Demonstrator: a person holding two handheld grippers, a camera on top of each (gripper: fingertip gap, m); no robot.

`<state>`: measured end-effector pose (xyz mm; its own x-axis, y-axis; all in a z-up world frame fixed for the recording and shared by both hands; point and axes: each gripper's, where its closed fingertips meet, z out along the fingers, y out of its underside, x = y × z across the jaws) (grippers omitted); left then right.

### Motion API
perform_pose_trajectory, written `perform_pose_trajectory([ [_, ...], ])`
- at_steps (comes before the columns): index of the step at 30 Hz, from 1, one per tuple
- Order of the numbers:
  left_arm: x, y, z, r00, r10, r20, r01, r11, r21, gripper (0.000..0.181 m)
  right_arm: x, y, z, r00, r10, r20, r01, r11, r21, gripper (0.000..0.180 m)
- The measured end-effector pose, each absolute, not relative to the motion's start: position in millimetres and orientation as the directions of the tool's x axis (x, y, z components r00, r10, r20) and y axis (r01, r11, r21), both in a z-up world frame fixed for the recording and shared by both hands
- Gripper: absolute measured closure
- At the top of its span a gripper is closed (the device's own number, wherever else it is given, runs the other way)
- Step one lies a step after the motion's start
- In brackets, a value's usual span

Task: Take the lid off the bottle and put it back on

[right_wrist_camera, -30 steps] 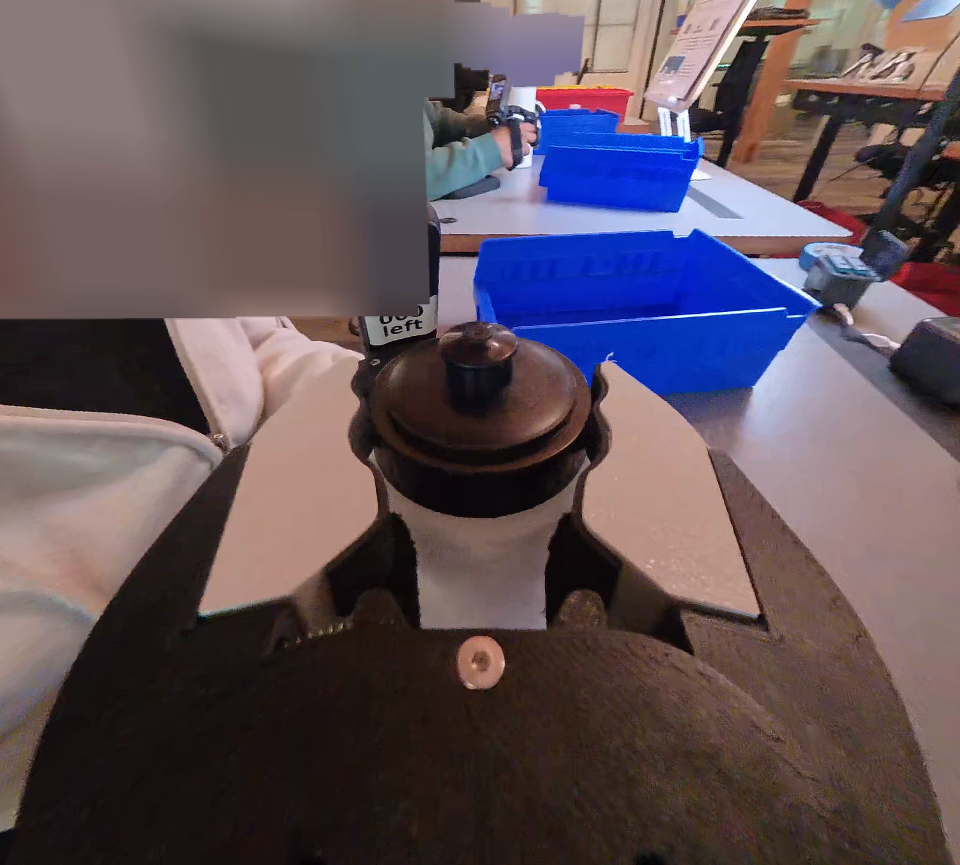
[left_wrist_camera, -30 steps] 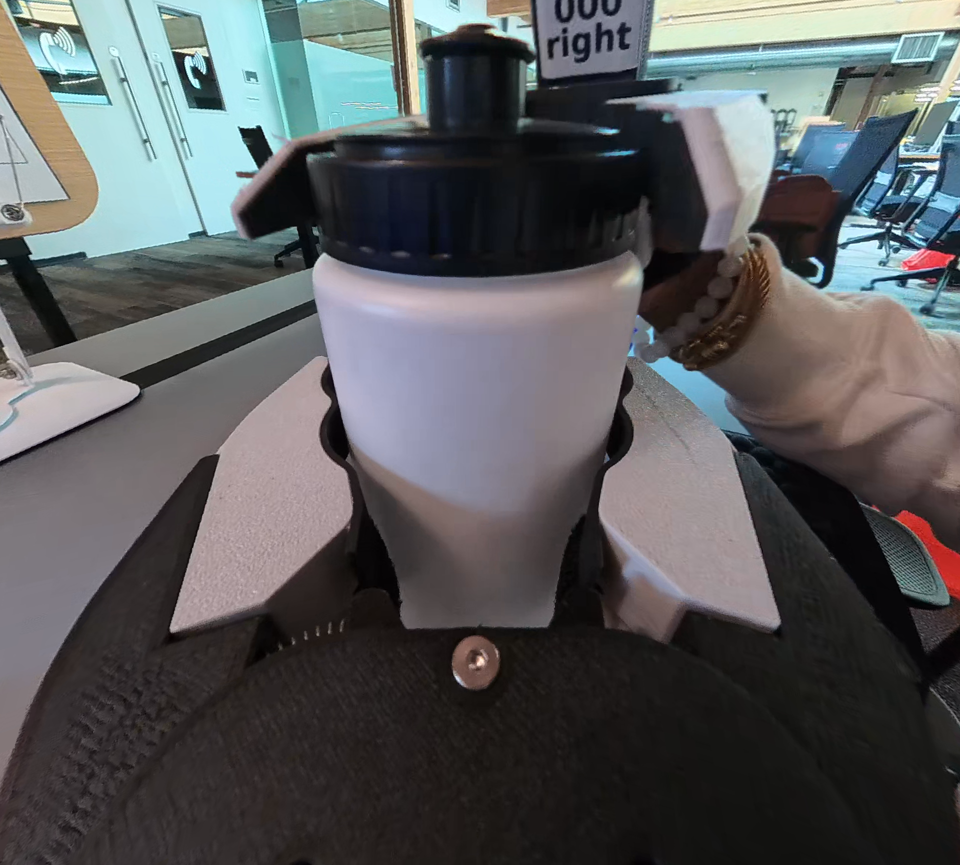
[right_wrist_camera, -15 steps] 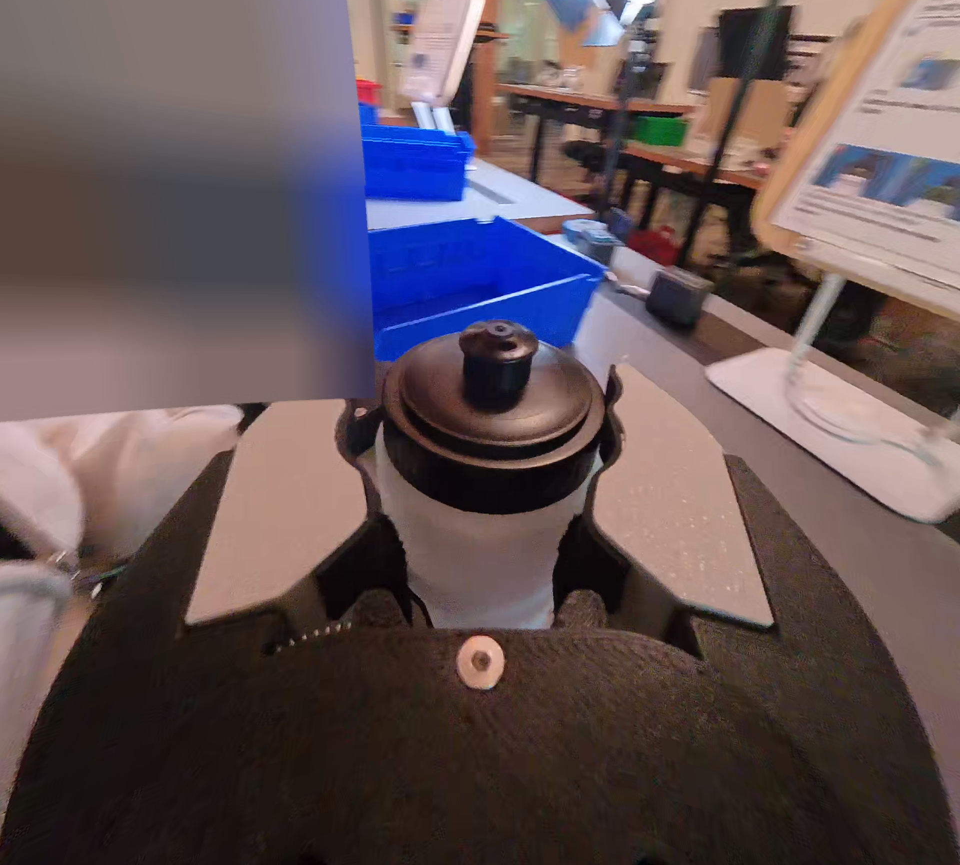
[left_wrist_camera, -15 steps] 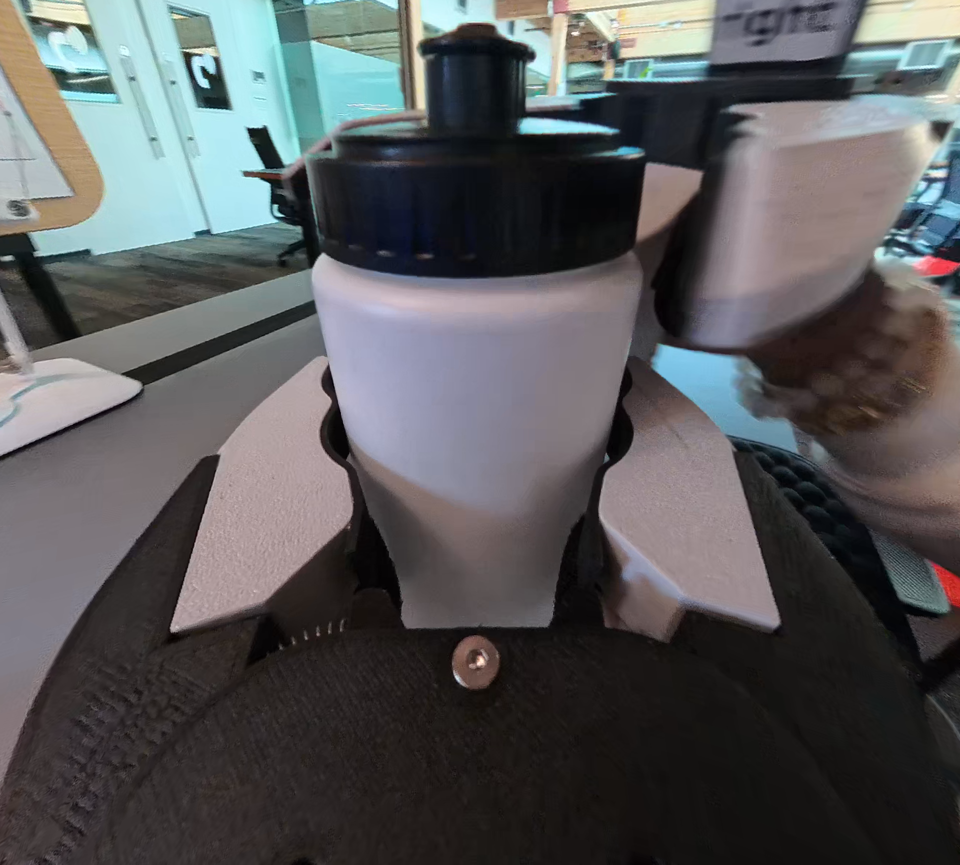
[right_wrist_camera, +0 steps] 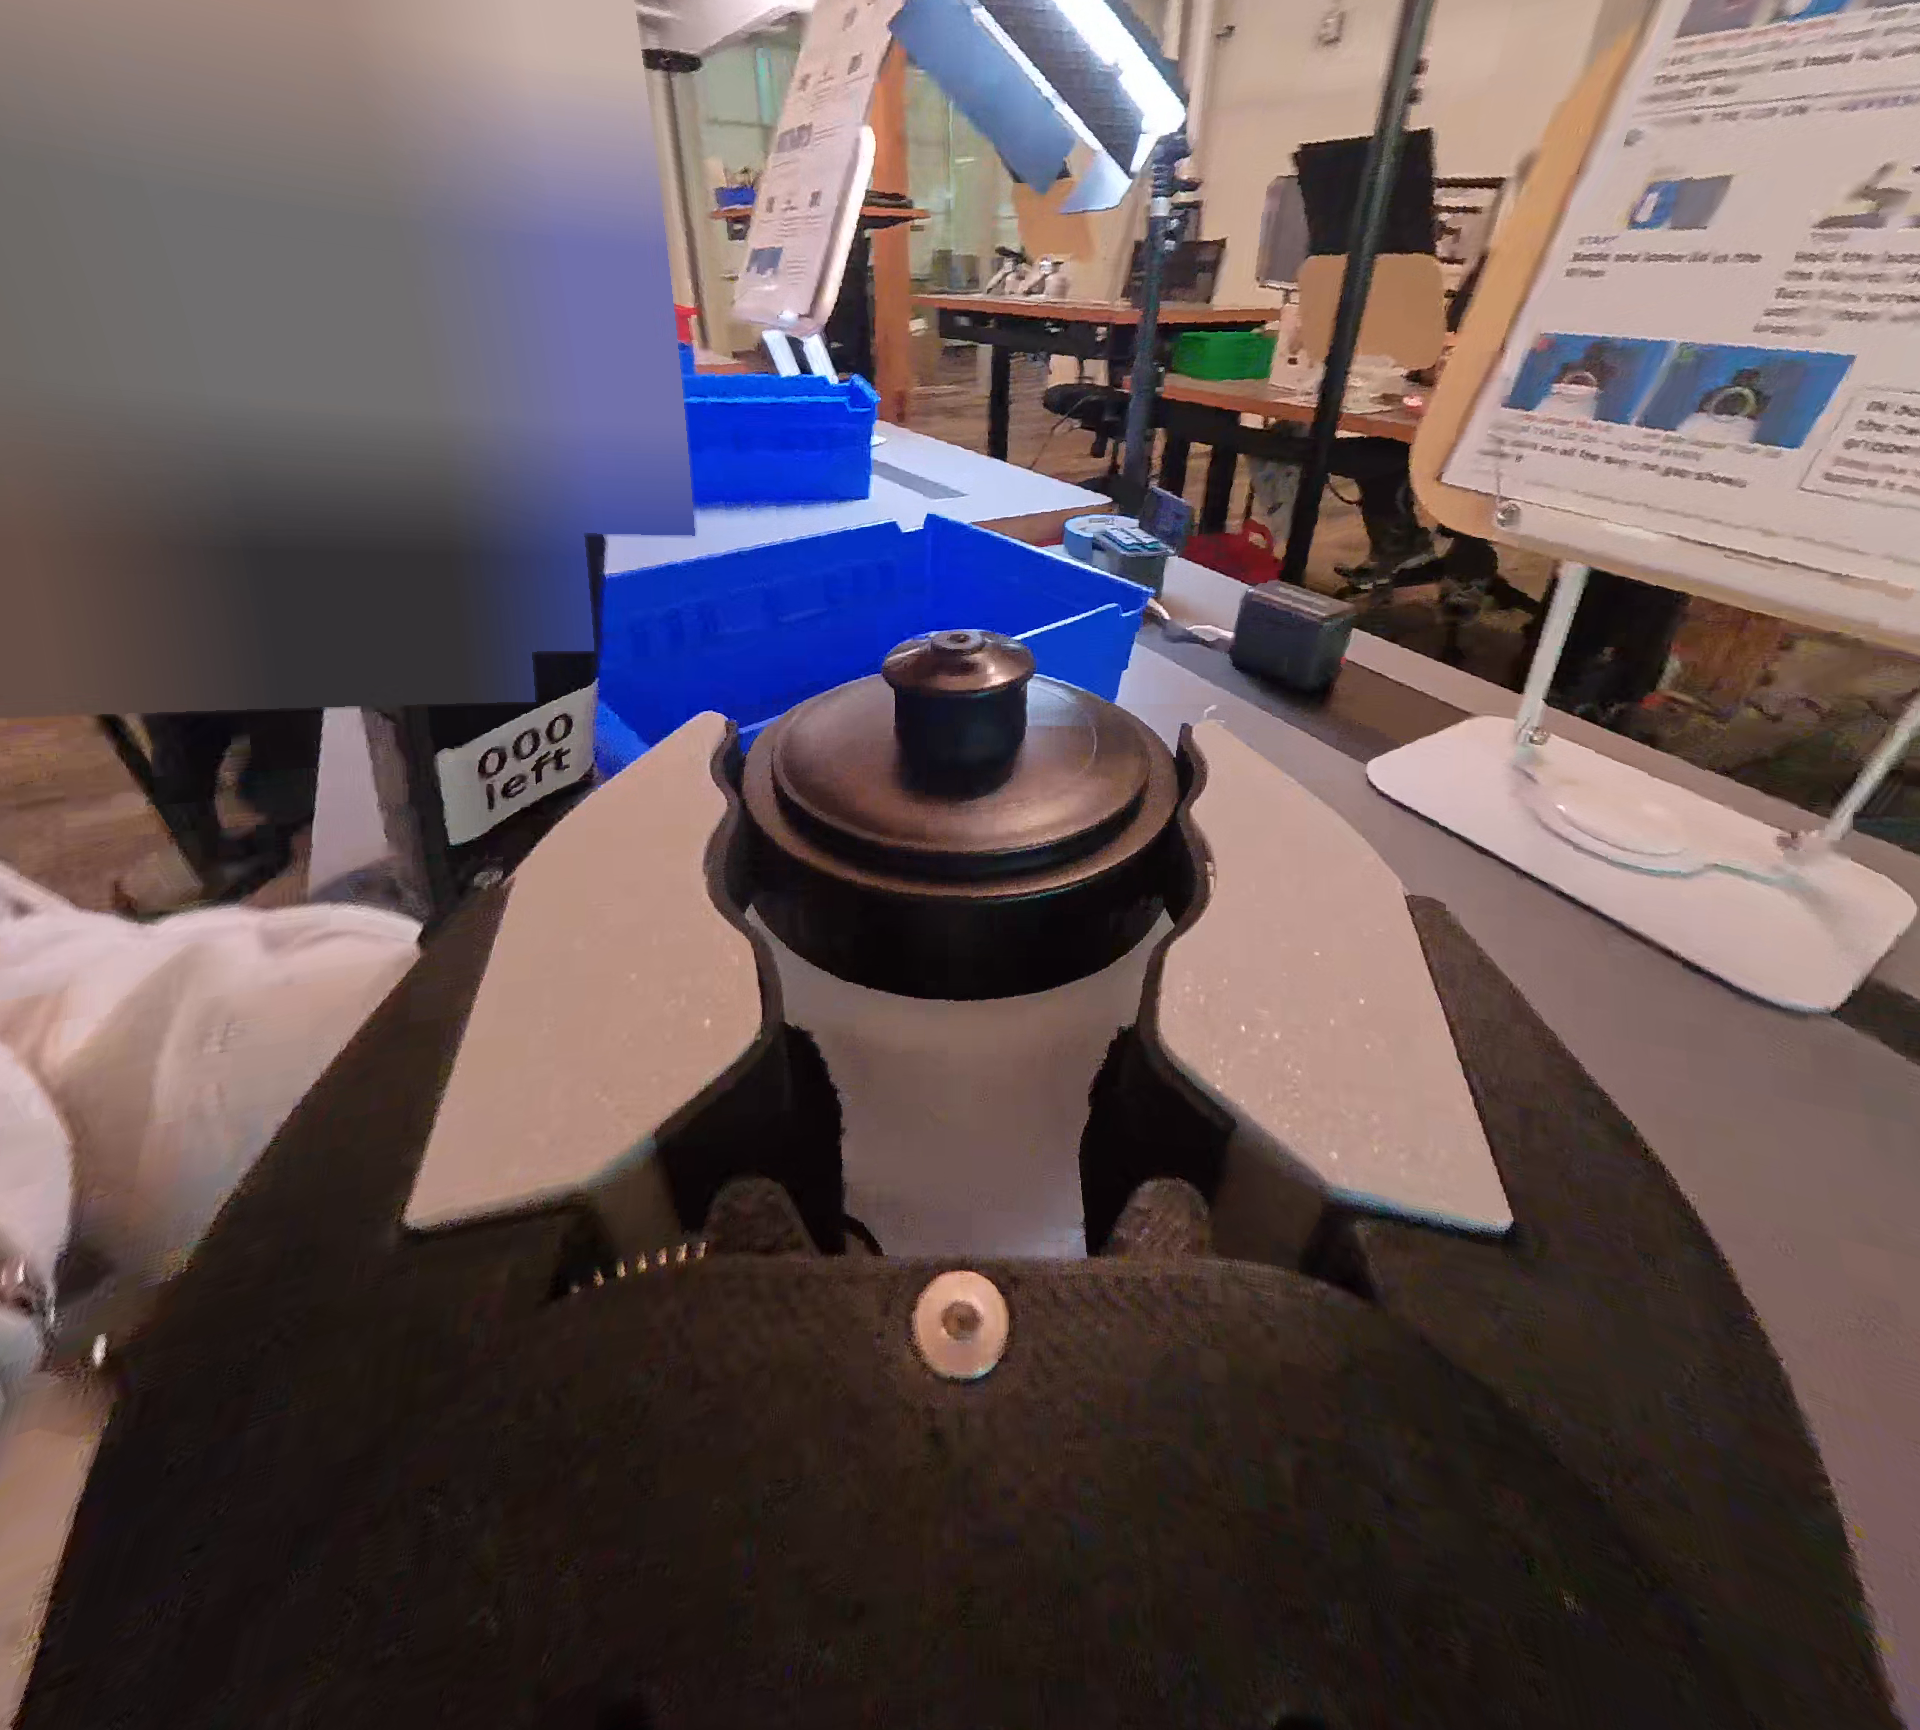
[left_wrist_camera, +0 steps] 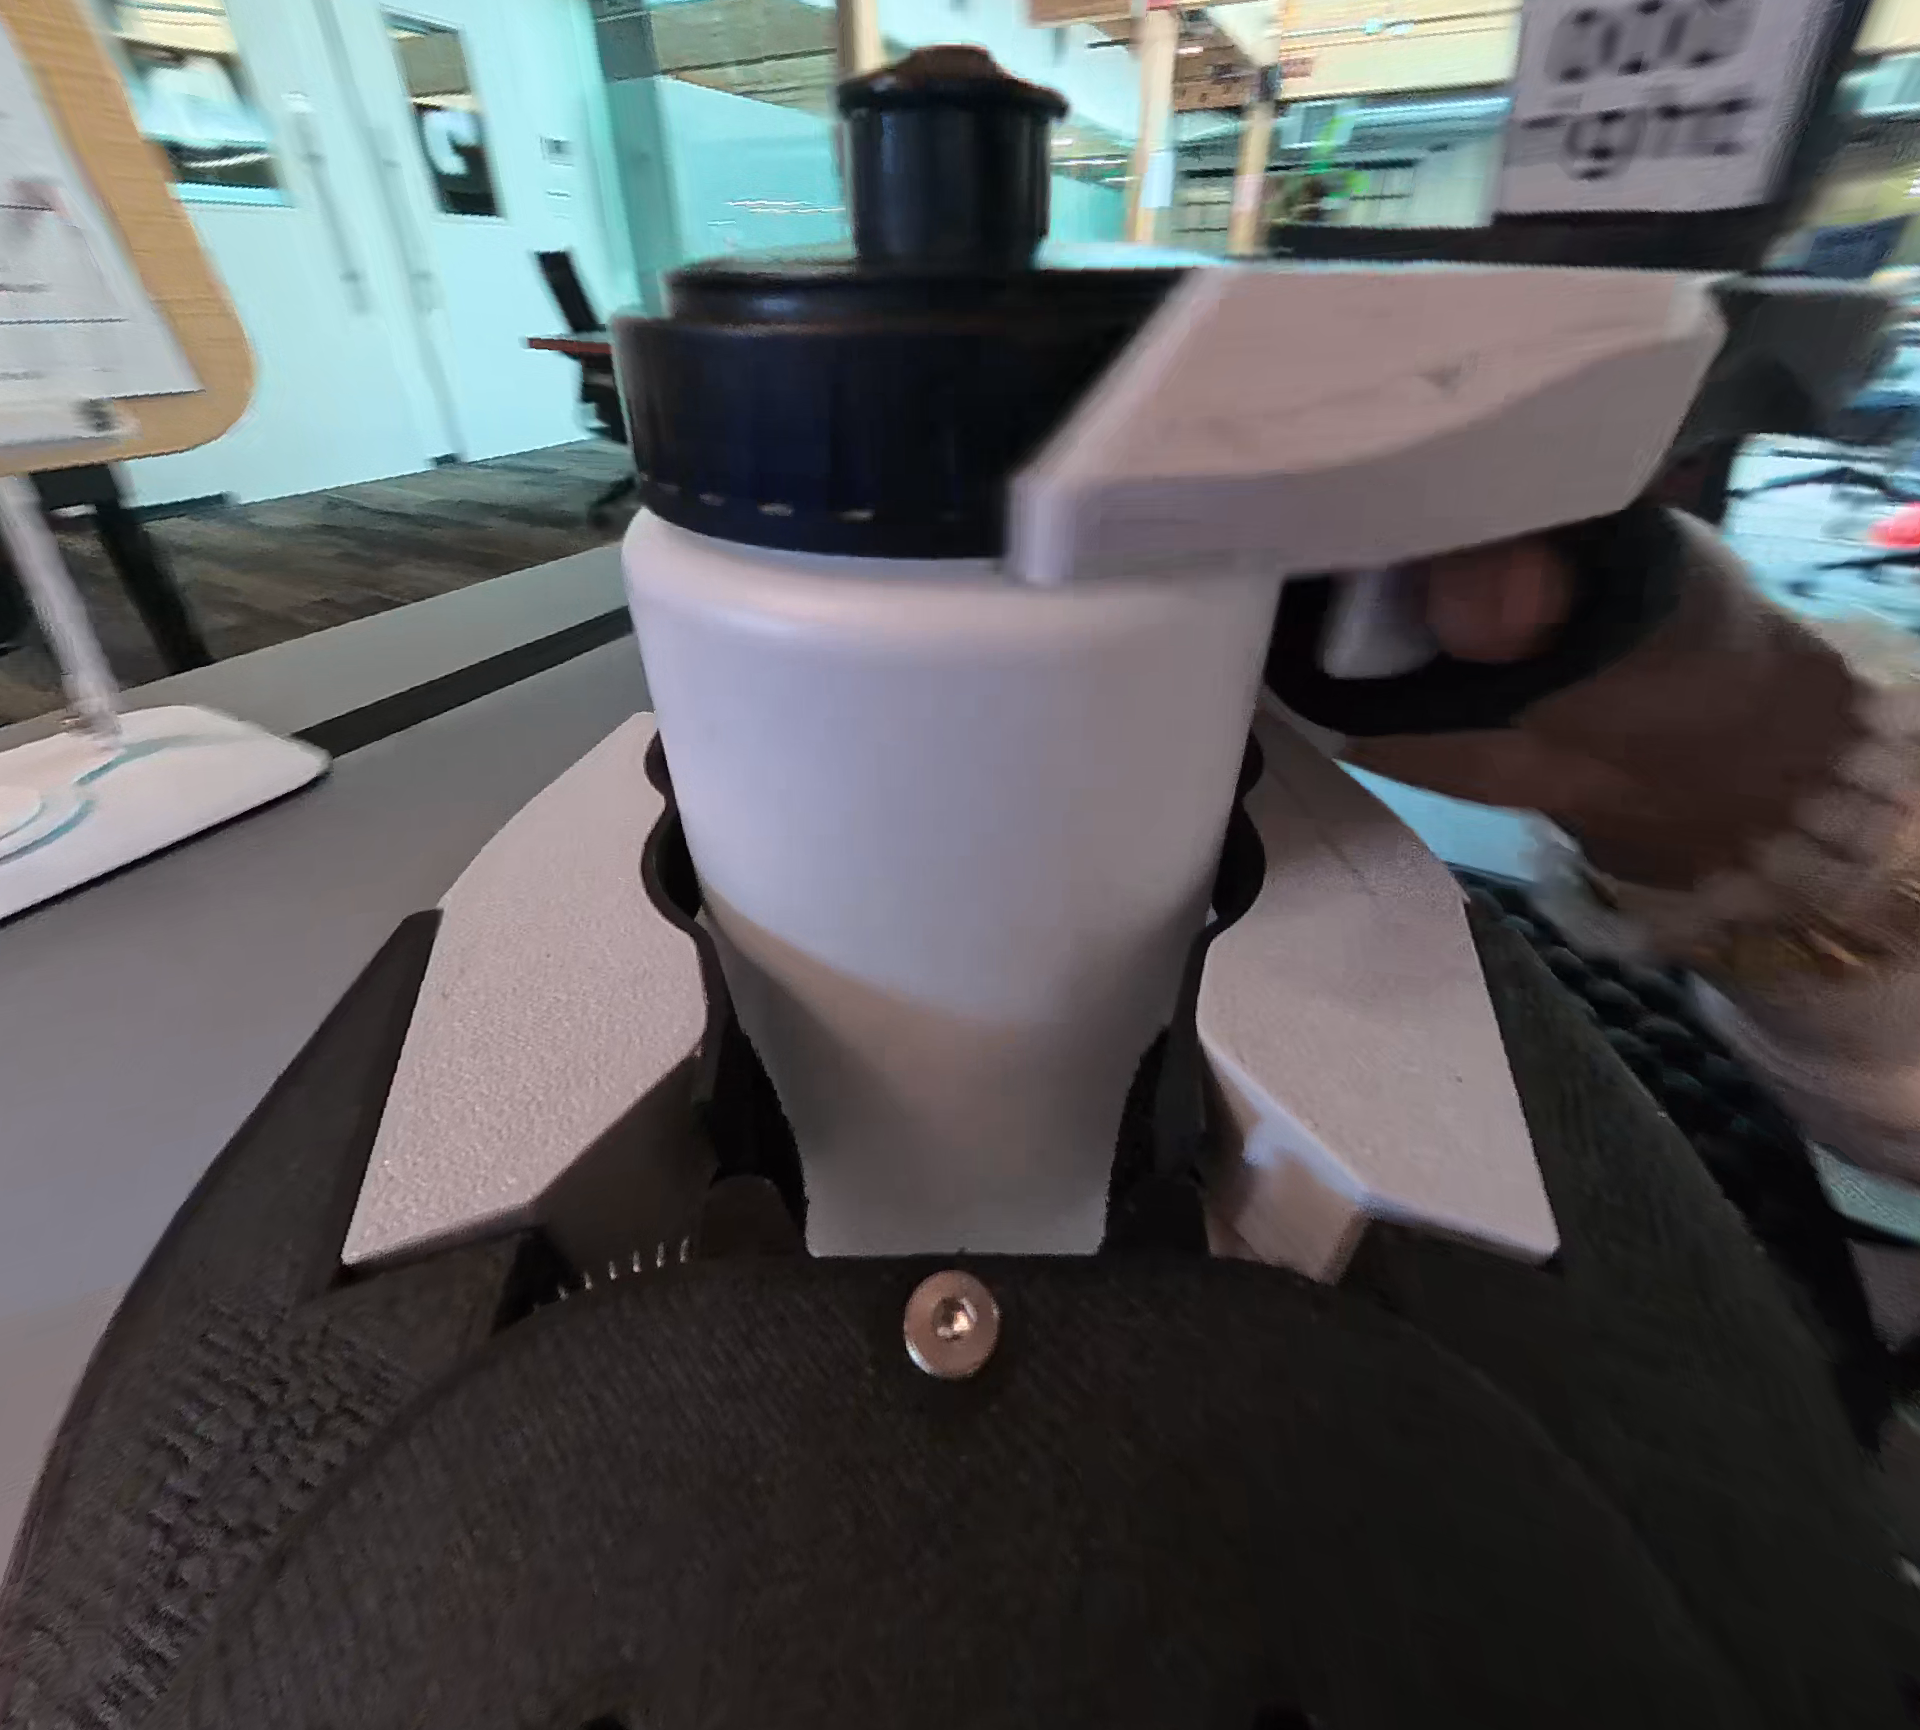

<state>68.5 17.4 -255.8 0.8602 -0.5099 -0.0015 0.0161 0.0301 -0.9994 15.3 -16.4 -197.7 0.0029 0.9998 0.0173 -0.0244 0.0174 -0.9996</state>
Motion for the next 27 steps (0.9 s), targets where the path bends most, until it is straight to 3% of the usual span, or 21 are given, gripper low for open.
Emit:
perform_pose_trajectory([
  [3,77.6,11.2,-256.3,0.806,-0.591,-0.001,0.014,0.021,-1.0,0.082,15.2,-30.9,-200.7,-0.256,0.964,0.074,0.021,0.082,-0.996,0.076],
  [4,76.7,12.4,-256.2,0.816,-0.579,-0.003,0.013,0.023,-1.0,0.082,15.5,-33.8,-204.6,-0.31,0.95,0.049,0.073,0.075,-0.994,0.091],
  [5,73.7,14.3,-255.9,0.833,-0.553,-0.001,0.017,0.027,-0.999,0.083,14.0,-32.2,-206.0,-0.313,0.949,0.041,0.1,0.076,-0.992,0.092],
  [9,62.7,19.8,-256.0,0.884,-0.468,-0.013,0.003,0.032,-0.999,0.083,11.5,-21.8,-203.9,-0.149,0.989,0.025,0.045,0.032,-0.998,0.102],
  [14,61.2,19.9,-256.3,0.915,-0.401,-0.054,-0.043,0.036,-0.998,0.094,18.8,-6.8,-201.8,0.103,0.994,0.029,-0.015,0.03,-0.999,0.102],
  [20,60.4,20.7,-255.7,0.909,-0.414,-0.045,-0.03,0.044,-0.999,0.093,18.3,-5.3,-200.7,0.086,0.996,0.03,-0.05,0.035,-0.998,0.101],
  [21,61.1,19.4,-255.1,0.902,-0.429,-0.043,-0.022,0.052,-0.998,0.093,19.2,-9.8,-201.2,0.026,0.999,0.046,-0.079,0.047,-0.996,0.096],
  [23,61.4,16.5,-254.6,0.891,-0.453,-0.036,-0.007,0.064,-0.998,0.093,21.8,-20.7,-205.9,-0.14,0.988,-0.057,-0.14,-0.077,-0.987,0.052],
  [25,70.4,12.0,-270.1,0.852,-0.52,-0.062,-0.068,0.008,-0.998,0.089,24.1,-21.8,-220.7,-0.245,0.947,-0.206,-0.095,-0.235,-0.967,0.05],
  [27,86.1,3.8,-302.8,0.785,-0.616,-0.068,-0.186,-0.129,-0.974,0.063,21.0,-20.1,-232.0,-0.269,0.934,-0.235,-0.068,-0.262,-0.963,0.055],
])
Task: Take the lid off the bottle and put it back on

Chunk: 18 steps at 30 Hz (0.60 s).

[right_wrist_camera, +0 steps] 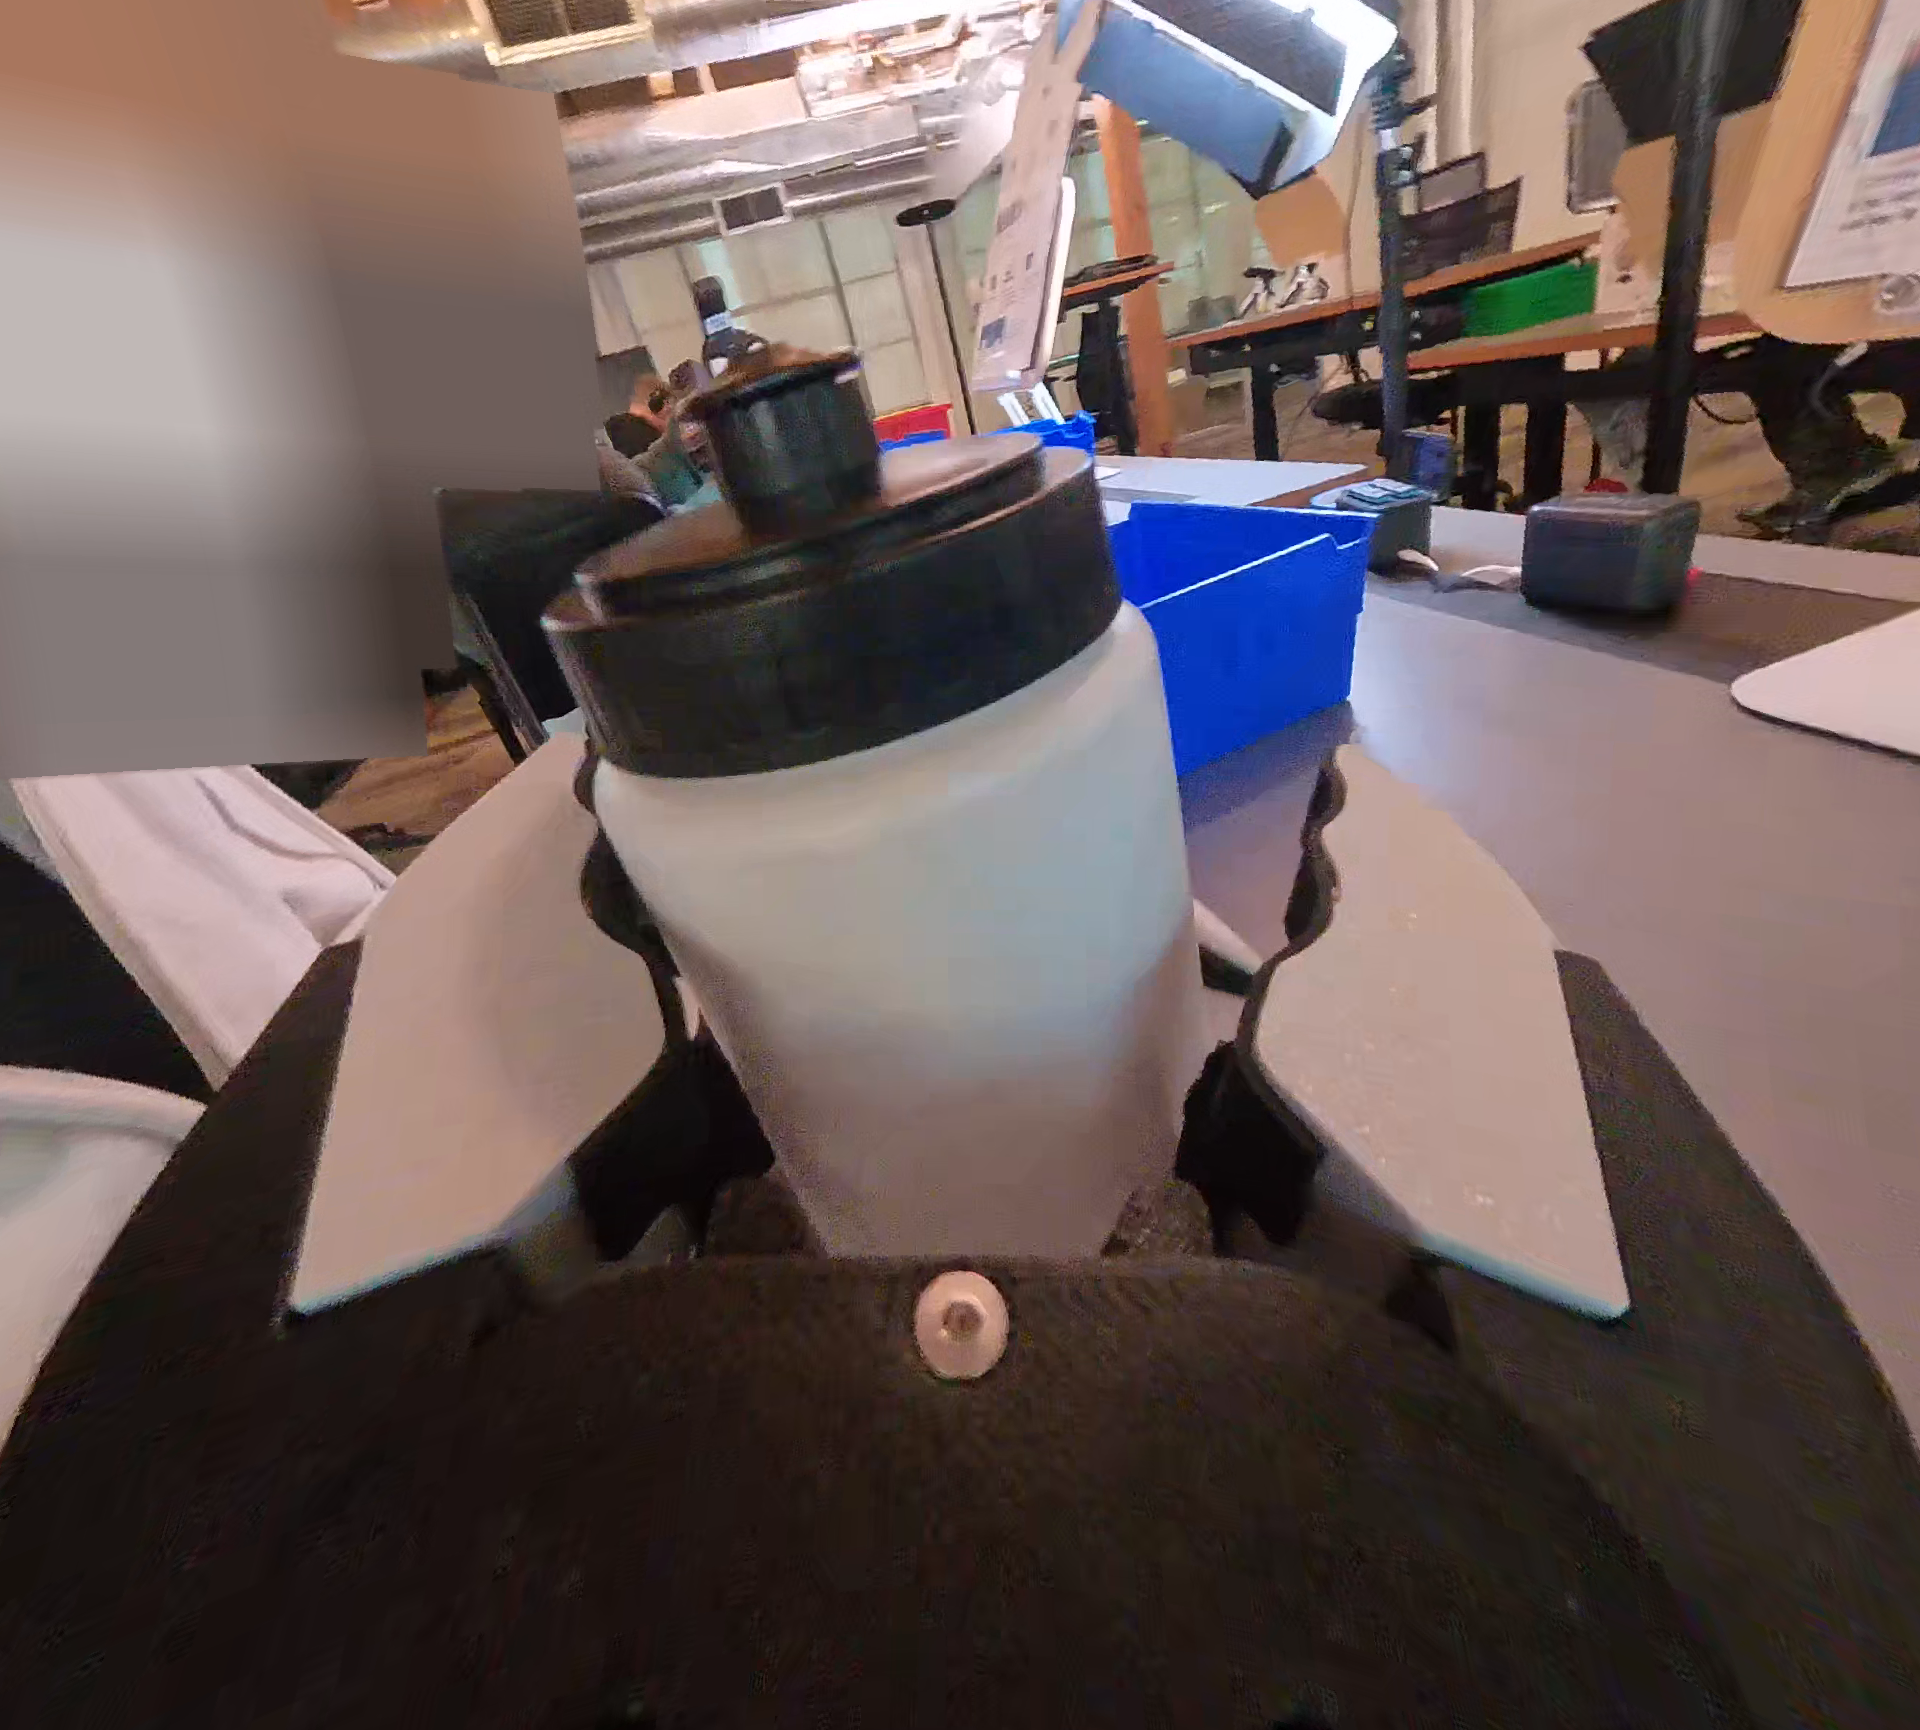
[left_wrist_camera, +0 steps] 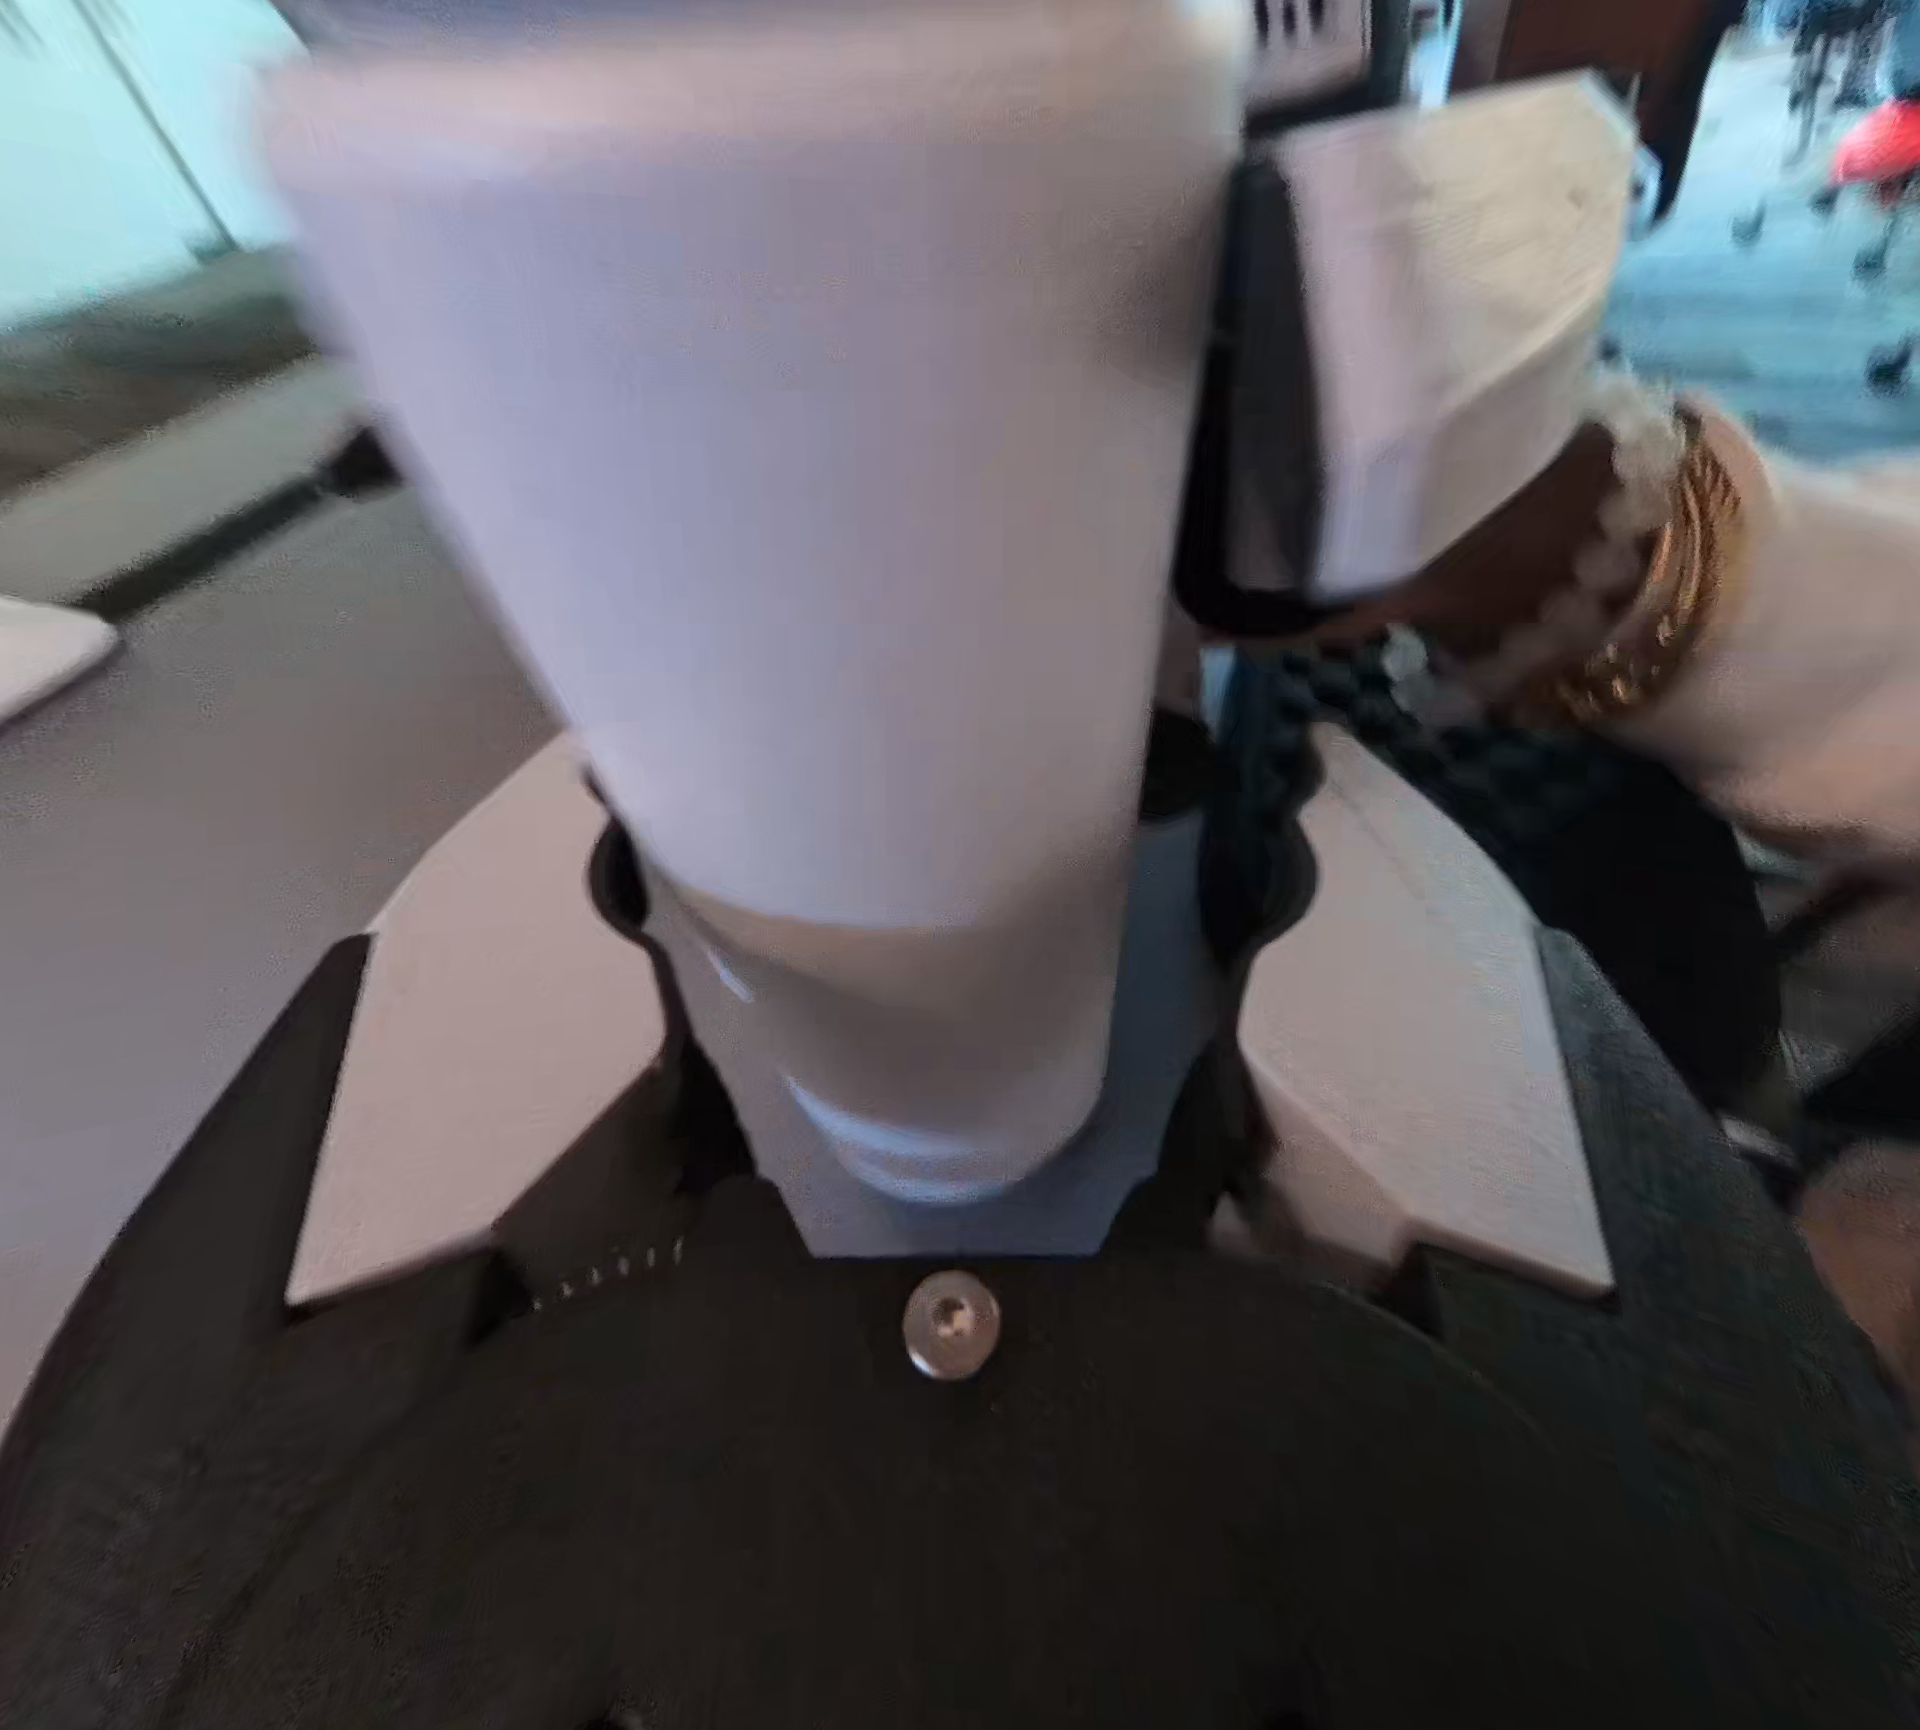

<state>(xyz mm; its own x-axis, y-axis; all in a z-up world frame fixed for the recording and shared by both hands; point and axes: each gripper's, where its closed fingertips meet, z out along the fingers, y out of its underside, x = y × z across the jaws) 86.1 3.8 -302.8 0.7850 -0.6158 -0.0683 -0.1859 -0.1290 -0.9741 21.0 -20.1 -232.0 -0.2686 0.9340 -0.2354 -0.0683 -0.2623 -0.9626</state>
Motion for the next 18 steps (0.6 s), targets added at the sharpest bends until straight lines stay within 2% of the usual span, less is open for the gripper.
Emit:
perform_pose_trajectory([
  [1,87.7,1.4,-313.9,0.777,-0.624,-0.082,-0.238,-0.171,-0.956,0.055,21.0,-24.3,-234.8,-0.284,0.942,-0.181,-0.067,-0.207,-0.976,0.068],
  [2,83.7,0.6,-318.2,0.784,-0.608,-0.123,-0.286,-0.178,-0.942,0.055,21.8,-26.5,-237.9,-0.28,0.956,-0.093,-0.054,-0.112,-0.992,0.085],
  [3,77.6,-1.1,-316.4,0.792,-0.585,-0.175,-0.324,-0.16,-0.932,0.058,22.8,-23.7,-238.3,-0.238,0.97,-0.04,-0.038,-0.05,-0.998,0.091],
  [5,55.3,-4.7,-292.4,0.851,-0.46,-0.255,-0.321,-0.07,-0.944,0.066,27.8,-13.3,-232.1,-0.149,0.989,0.008,-0.023,0.005,-1.0,0.092],
  [6,39.1,-9.7,-273.7,0.888,-0.367,-0.278,-0.301,-0.006,-0.954,0.068,34.5,-9.0,-219.2,-0.117,0.993,0.021,-0.067,0.013,-0.998,0.092],
  [9,-41.2,-40.6,-220.9,0.938,0.063,-0.341,-0.347,0.129,-0.929,0.078,70.8,16.2,-158.2,0.03,0.999,0.025,-0.219,0.031,-0.975,0.093],
  [11,-95.6,-60.9,-219.0,0.874,0.266,-0.408,-0.428,0.02,-0.904,0.079,108.0,48.3,-111.9,0.192,0.981,0.014,-0.31,0.074,-0.948,0.093],
  [13,-132.4,-66.0,-246.4,0.863,0.282,-0.419,-0.386,-0.167,-0.907,0.08,142.8,87.6,-86.1,0.364,0.932,0.0,-0.289,0.113,-0.951,0.093],
  [15,-153.5,-65.1,-285.8,0.893,0.228,-0.388,-0.292,-0.362,-0.885,0.083,168.0,134.1,-84.8,0.528,0.849,0.004,-0.174,0.113,-0.978,0.093],
  [16,-160.5,-64.7,-301.0,0.9,0.217,-0.379,-0.259,-0.434,-0.863,0.085,176.1,159.7,-97.3,0.594,0.805,0.013,-0.07,0.067,-0.995,0.093],
  [18,-167.3,-61.7,-320.3,0.903,0.201,-0.38,-0.238,-0.502,-0.832,0.099,188.7,206.4,-139.8,0.687,0.727,0.016,0.136,-0.107,-0.985,0.093],
])
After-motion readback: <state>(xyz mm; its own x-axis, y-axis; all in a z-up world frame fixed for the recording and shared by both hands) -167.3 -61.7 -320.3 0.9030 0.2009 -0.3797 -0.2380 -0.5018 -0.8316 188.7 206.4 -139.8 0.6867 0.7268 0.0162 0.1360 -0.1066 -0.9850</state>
